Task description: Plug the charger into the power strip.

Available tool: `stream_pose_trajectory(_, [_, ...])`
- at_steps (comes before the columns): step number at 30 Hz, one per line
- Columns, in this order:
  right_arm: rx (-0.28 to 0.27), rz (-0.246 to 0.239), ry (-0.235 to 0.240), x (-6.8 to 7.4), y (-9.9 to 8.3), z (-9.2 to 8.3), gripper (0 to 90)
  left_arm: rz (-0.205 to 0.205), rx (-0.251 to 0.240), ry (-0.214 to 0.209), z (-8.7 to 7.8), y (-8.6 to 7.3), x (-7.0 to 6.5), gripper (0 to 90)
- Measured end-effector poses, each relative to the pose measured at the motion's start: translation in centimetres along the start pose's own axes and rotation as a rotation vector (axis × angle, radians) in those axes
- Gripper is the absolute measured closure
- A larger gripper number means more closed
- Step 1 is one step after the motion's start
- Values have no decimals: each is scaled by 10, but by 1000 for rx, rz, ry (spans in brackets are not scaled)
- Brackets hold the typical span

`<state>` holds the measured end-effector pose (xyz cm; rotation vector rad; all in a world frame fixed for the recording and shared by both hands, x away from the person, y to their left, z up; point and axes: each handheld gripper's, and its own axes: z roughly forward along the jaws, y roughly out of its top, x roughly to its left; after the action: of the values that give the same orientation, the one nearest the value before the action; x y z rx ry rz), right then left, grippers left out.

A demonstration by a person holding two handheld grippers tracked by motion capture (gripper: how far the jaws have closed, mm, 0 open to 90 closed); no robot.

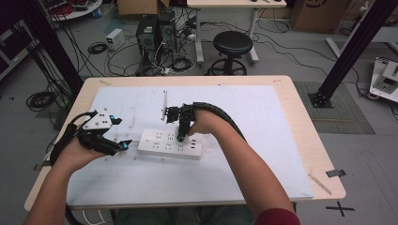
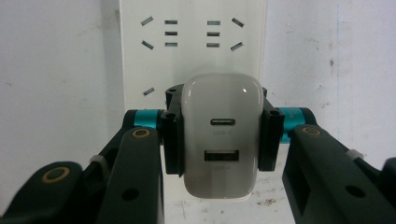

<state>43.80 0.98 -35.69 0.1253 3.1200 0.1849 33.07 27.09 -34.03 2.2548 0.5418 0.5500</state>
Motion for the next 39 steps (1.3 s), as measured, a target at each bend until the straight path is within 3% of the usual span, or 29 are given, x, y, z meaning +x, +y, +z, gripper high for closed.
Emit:
stream_pose_trajectory(4, [7,-7,-14,1,2,0,635,-2,-1,3,0,-1,0,182])
stream_pose_trajectory(7, [45,-21,-48,8,5,8,635,-7,-6,6,-1,-1,0,182])
stream_pose_trajectory(10, [22,-2,-24,3,2,8,635,-5,-10,1,-1,-2,-1,182])
stream_pose_trajectory(22, [47,13,-29,4,7,11,638,-6,-7,4,0,-2,-2,182])
stream_pose_trajectory(26, [26,27,0,-1,3,11,638,-6,-9,3,-2,-4,-3,182])
stream_pose_trajectory(29, [39,2,-29,4,6,13,638,-15,1,3,-2,-7,-2,182])
stream_pose_trajectory(39, [32,20,-23,3,5,13,638,2,1,-1,1,2,-4,182])
